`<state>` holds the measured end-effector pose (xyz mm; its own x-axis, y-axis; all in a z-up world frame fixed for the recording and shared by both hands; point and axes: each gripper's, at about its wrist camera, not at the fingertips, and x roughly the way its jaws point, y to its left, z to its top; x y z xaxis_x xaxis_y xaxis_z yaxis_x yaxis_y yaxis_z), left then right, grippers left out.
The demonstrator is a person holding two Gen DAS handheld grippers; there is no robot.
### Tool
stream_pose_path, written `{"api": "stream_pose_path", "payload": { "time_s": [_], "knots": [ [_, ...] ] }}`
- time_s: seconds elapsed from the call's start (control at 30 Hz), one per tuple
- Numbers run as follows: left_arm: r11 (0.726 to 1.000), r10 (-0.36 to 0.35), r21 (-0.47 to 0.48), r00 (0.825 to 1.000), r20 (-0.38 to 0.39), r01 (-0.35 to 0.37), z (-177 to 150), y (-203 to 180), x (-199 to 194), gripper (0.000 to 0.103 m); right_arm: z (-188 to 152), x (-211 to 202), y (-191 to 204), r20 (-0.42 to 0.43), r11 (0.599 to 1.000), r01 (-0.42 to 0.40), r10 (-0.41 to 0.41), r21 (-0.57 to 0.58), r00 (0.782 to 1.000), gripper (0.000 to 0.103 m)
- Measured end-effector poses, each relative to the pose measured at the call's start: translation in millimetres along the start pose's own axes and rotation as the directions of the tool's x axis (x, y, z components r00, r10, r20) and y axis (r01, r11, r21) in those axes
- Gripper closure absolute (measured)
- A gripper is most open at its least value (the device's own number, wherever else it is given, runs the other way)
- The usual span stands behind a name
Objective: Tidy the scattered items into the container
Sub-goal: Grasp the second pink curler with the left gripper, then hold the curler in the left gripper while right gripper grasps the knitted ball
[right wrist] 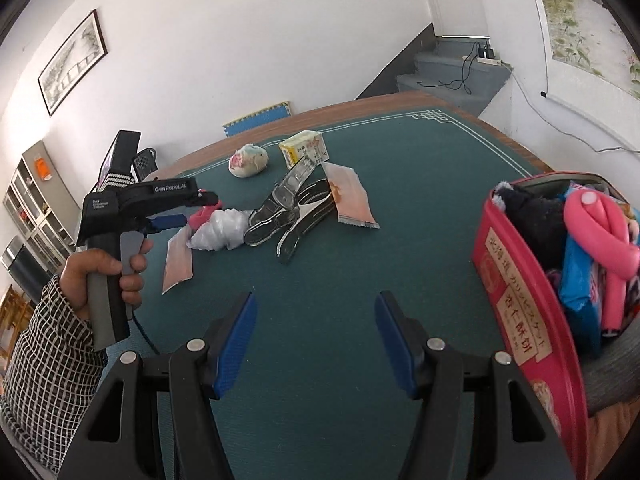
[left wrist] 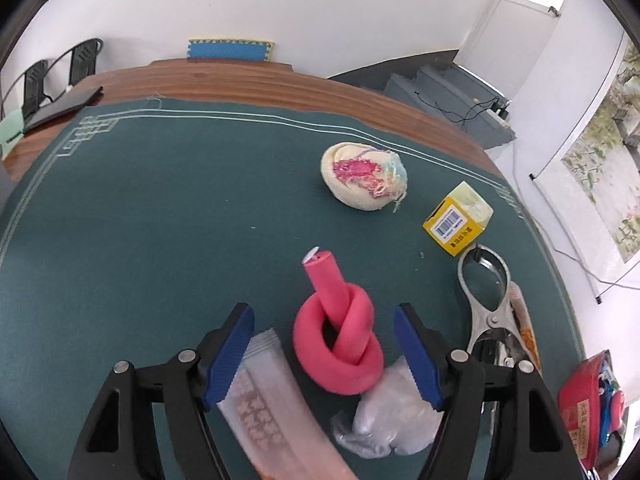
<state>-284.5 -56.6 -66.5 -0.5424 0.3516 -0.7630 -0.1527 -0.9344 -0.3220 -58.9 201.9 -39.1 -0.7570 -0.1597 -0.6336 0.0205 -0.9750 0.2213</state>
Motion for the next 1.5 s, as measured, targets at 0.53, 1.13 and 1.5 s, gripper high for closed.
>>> {"api": "stream_pose_path", "payload": {
  "time_s": [0.53, 1.13, 1.5],
  "knots": [
    [0.999, -0.004, 0.040, 0.998, 0.056, 0.002, -0.4, 2.4, -19.1, 0.061, -5.9, 12.6, 2.4, -0.010, 0.997, 0.068, -0.068, -0.040, 0.998, 0.038],
    [0.986, -0.119, -0.102, 0.987, 0.110, 0.130, 14.6, 36.4, -53.4, 0.061, 67.7, 41.5, 17.6, -0.070, 0.998, 0.031, -0.027, 0.049, 0.997, 0.038],
    [0.968, -0.121, -0.205, 0.983, 0.135, 0.147, 20.1, 65.3, -60.1, 0.061, 156.7, 150.0, 68.2, -0.149, 0.999, 0.003, -0.009, -0.036, 0.989, 0.038]
  ]
}}
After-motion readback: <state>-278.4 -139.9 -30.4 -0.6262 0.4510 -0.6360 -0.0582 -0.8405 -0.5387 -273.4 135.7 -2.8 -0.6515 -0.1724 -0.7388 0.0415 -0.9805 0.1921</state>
